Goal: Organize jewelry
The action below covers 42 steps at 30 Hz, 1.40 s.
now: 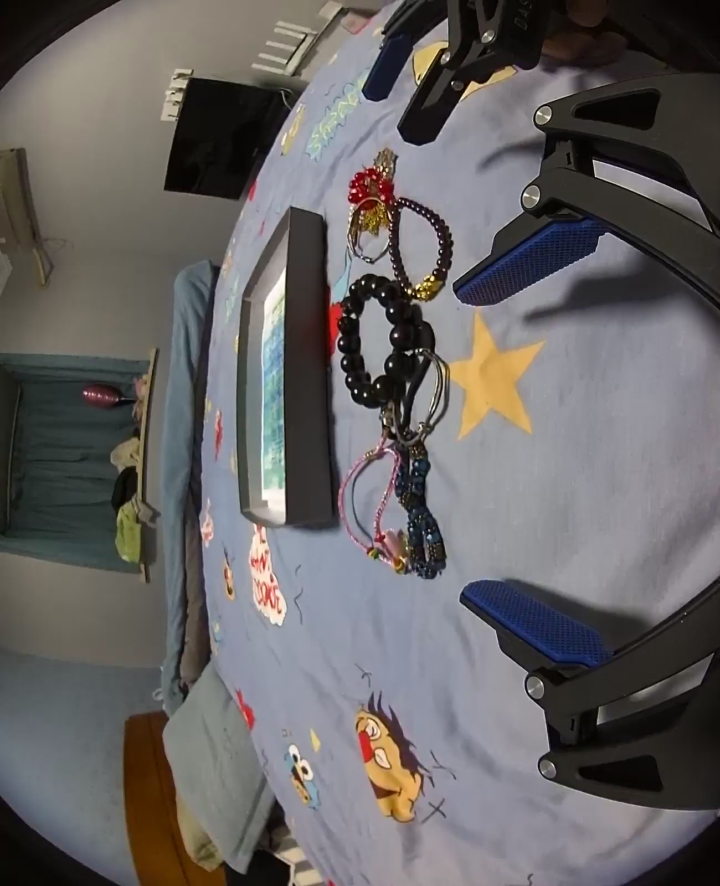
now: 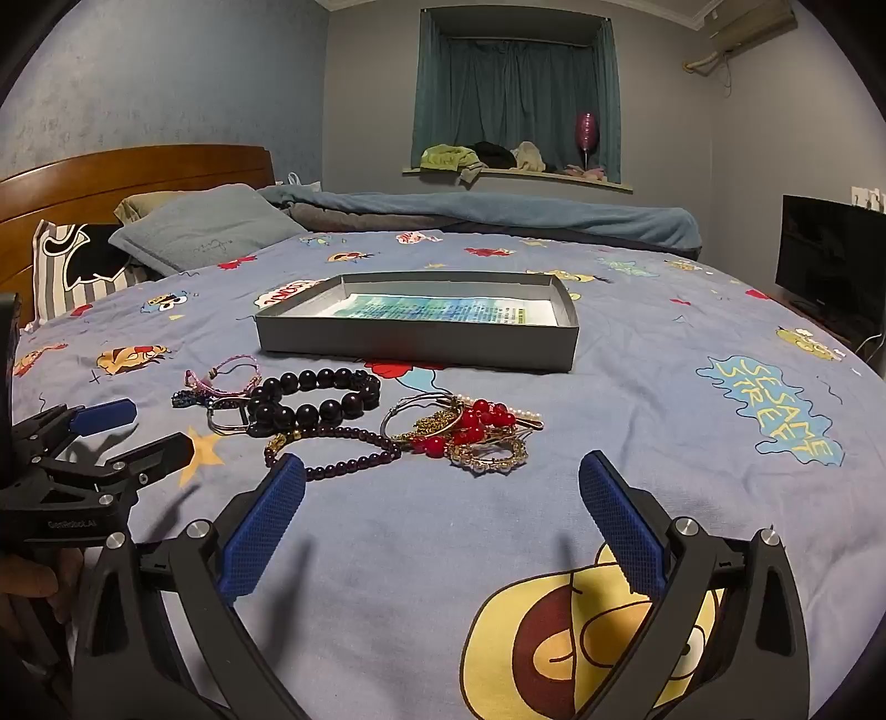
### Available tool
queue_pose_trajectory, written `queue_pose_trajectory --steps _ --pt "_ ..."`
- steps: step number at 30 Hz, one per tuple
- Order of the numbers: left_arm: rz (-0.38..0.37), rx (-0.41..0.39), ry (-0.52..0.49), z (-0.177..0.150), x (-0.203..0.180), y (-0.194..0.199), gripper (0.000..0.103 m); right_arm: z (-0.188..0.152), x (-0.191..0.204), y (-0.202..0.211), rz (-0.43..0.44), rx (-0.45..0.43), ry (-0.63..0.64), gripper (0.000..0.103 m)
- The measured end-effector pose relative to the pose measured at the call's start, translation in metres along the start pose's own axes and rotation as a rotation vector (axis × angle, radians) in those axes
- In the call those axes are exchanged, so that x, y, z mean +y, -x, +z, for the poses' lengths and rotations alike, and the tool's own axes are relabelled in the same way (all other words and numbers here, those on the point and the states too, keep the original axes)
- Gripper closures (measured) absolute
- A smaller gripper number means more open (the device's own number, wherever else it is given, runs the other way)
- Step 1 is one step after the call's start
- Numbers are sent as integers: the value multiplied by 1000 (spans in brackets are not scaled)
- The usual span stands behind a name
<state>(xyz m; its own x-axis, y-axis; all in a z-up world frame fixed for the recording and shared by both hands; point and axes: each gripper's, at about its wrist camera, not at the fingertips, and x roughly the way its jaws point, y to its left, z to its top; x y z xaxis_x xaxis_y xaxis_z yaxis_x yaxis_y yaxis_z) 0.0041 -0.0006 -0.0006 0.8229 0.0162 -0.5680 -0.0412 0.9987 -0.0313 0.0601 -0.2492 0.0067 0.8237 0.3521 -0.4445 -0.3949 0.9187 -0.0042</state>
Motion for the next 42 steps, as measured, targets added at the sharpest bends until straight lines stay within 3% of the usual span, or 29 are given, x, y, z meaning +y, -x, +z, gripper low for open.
queue_pose_trajectory --steps 3,42 --pt "-26 -63 7 -2 1 7 4 0 0 0 -1 1 0 5" --pt "3 -48 20 -2 4 5 4 -1 2 2 0 8 -2 5"
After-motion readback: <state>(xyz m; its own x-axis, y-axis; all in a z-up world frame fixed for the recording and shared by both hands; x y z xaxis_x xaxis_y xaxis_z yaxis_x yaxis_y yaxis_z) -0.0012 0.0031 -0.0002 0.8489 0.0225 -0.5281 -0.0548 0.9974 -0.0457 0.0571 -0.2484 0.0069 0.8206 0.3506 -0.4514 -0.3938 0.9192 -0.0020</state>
